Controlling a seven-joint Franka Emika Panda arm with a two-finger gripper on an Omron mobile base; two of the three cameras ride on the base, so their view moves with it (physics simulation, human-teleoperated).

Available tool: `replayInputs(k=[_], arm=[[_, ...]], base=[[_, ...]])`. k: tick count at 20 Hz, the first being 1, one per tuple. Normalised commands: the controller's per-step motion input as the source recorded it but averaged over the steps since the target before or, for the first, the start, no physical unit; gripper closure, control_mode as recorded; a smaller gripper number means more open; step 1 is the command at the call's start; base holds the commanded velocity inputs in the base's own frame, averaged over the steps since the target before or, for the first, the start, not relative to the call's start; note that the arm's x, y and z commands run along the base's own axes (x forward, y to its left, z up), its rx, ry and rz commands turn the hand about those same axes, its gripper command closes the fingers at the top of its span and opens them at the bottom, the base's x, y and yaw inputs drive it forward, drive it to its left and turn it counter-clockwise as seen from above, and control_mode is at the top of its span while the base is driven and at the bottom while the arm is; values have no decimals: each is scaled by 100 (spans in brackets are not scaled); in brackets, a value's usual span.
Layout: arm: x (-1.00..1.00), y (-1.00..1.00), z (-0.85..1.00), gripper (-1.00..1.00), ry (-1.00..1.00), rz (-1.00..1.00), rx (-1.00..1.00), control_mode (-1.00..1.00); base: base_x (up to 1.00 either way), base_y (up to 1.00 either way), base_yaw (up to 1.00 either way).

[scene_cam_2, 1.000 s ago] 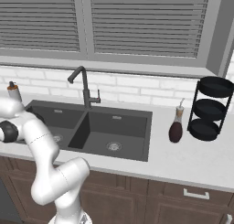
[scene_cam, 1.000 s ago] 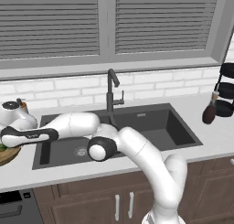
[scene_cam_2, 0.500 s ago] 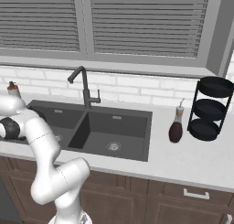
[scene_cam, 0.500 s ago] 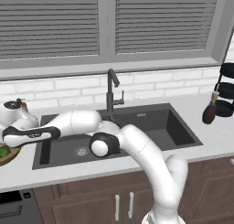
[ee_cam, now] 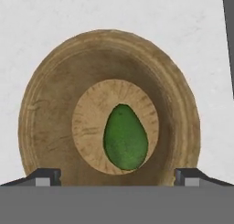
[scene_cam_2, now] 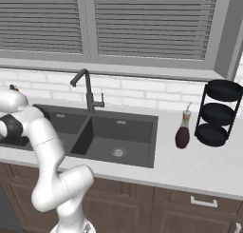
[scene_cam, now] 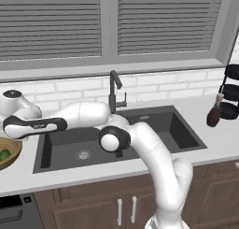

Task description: Pick the avocado from the sink and place it in the bowl. Then pick the bowl and place it in the microwave. Then close the microwave door and press the start button.

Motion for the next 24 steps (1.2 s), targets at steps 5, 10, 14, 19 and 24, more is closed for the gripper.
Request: replayInputs(k=[5,10,14,19,24], arm=[[-24,-50,-7,-100,0,0,1,-100],[0,-18,-1,-100,0,0,1,-100],[15,-1,-12,-100,0,0,2,-100],[32,0,-3,-100,5,0,0,-100],[24,0,-4,-100,20,0,0,-100]], base=[[0,0,0],[0,0,0],[0,0,0],[0,0,0],[0,0,0]])
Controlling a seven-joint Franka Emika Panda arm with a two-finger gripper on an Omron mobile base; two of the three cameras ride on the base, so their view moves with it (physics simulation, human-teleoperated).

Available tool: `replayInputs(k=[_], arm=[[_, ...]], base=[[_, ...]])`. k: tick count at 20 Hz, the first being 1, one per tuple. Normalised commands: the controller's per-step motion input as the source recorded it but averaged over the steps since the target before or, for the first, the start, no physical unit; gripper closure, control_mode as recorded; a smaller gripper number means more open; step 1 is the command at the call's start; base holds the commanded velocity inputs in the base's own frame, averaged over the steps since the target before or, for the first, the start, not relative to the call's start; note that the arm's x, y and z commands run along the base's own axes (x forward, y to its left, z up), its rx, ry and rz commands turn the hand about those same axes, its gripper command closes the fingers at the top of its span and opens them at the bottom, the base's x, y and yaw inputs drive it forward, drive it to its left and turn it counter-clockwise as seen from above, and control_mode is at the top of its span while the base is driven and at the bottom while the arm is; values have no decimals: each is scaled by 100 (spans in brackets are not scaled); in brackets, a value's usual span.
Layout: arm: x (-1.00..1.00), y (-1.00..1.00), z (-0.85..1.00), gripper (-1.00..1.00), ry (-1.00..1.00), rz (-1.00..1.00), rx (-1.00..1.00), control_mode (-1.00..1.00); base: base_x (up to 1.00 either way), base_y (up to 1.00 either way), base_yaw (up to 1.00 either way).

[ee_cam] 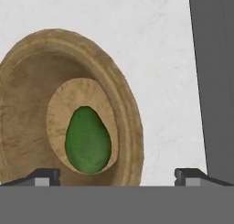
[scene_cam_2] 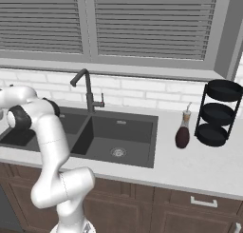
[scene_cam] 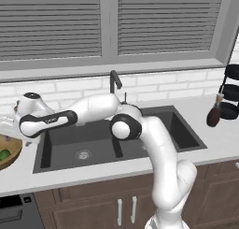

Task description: Pick the avocado from the sink and place it in the bowl. Then pick the bowl and place it in the microwave. Then close the microwave door and press the start button.

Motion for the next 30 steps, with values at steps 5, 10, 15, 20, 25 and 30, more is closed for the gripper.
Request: replayInputs(k=[5,10,15,20,25,30], arm=[[24,4,-7,-100,20,0,0,-100],[14,14,-11,-100,12,0,0,-100],[0,19,-18,-100,5,0,0,-100],[0,9,-22,-100,5,0,0,-100],[0,0,-33,-100,5,0,0,-100],[0,12,-28,100,1,0,0,-100]], base=[[0,0,0],[0,0,0],[0,0,0],[0,0,0],[0,0,0],[0,0,0]])
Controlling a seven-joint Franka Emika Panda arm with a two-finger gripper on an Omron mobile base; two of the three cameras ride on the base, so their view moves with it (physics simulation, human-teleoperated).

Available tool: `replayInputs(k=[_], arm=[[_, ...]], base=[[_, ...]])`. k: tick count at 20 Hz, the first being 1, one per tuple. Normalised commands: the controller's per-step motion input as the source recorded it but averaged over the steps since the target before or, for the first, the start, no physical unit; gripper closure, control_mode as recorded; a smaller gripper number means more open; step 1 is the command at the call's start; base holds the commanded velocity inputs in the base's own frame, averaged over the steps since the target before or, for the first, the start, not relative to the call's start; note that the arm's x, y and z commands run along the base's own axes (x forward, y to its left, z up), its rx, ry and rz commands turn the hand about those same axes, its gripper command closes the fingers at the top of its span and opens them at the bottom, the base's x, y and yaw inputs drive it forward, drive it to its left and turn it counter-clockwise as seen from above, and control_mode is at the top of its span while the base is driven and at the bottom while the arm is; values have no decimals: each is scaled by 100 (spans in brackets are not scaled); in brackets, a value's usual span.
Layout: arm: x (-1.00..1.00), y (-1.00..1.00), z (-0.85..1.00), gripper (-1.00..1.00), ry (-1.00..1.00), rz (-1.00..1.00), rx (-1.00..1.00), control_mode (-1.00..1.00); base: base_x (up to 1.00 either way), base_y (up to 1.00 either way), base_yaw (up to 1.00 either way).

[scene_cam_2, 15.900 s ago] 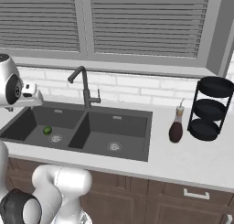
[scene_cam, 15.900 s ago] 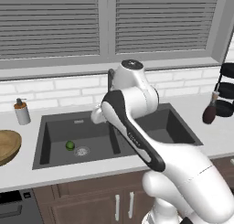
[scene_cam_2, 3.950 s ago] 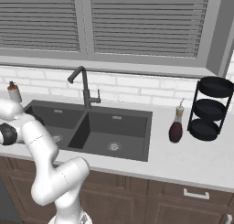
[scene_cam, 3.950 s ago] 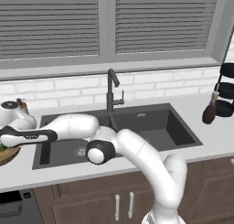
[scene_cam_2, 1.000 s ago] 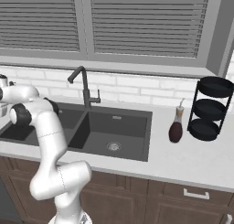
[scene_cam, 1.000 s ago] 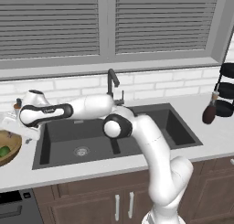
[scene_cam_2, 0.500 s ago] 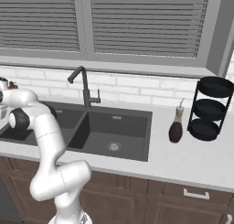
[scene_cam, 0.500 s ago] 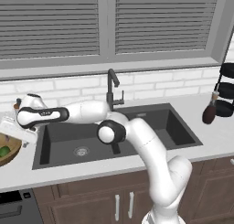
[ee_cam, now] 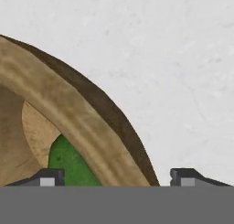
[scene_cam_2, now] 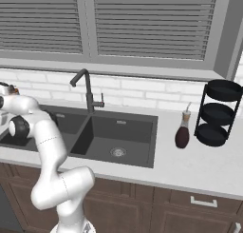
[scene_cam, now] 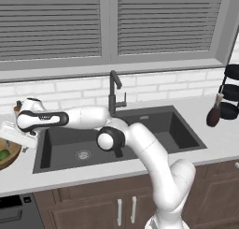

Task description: Pick the avocado from the sink and place it in the bowl. Then pick the bowl and place it in the microwave. Then close the microwave door and press the start button.

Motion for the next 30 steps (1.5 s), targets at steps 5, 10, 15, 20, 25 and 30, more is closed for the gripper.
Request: replayInputs(k=[5,10,15,20,25,30], arm=[[0,28,-17,100,0,0,0,-100],[-2,23,-13,100,0,0,0,-100],[-42,-2,8,100,0,0,0,-100],[-73,-51,5,100,0,0,0,-100],[-76,-64,5,100,-5,0,0,-100],[-79,-75,16,100,-14,-3,0,-100]], base=[[0,0,0],[0,0,0],[0,0,0],[0,0,0],[0,0,0],[0,0,0]])
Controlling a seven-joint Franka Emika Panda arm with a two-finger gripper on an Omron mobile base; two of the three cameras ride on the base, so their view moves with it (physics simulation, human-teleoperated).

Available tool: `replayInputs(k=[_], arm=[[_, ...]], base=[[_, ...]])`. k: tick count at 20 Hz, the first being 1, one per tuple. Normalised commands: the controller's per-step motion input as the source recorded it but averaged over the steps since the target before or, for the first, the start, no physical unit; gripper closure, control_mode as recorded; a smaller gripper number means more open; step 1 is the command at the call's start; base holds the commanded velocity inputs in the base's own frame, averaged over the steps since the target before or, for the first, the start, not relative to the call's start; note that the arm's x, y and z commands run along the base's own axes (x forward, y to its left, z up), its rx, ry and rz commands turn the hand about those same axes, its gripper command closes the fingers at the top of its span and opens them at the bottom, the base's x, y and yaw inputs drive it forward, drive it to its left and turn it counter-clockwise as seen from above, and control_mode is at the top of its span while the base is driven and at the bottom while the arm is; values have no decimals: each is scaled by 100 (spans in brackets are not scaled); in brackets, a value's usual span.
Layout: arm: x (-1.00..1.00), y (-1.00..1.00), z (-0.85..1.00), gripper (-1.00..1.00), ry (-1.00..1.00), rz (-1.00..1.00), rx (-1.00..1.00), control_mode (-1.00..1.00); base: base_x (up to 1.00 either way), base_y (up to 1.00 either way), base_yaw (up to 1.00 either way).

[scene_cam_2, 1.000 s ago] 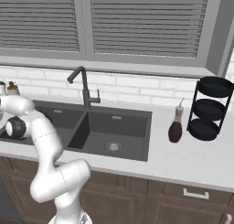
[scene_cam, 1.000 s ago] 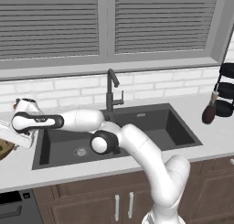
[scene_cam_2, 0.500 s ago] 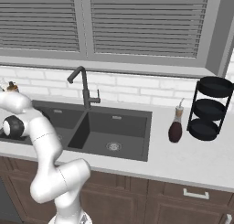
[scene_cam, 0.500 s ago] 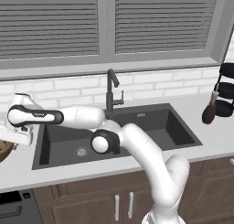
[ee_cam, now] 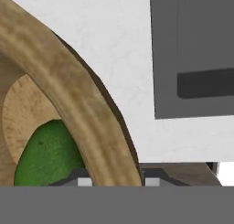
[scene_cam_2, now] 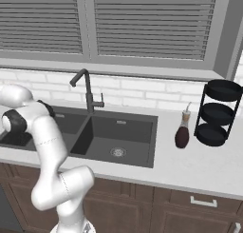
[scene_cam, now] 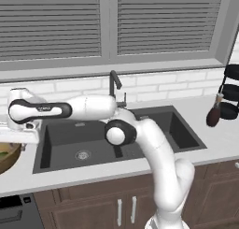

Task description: Pick the avocado from the sink and place it in the bowl. Then pick the bowl and place it in the microwave. Then close the microwave door and press the start button.

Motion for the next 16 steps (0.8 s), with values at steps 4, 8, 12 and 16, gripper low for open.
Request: replayInputs(k=[4,8,12,16], arm=[[-73,-81,23,100,-23,-10,2,-100],[-66,-90,21,100,-21,-17,7,-100],[-49,-88,33,100,-10,-24,10,-100],[-36,-73,53,100,-2,-27,13,-100]], base=[[0,0,0],[0,0,0],[0,0,0],[0,0,0]])
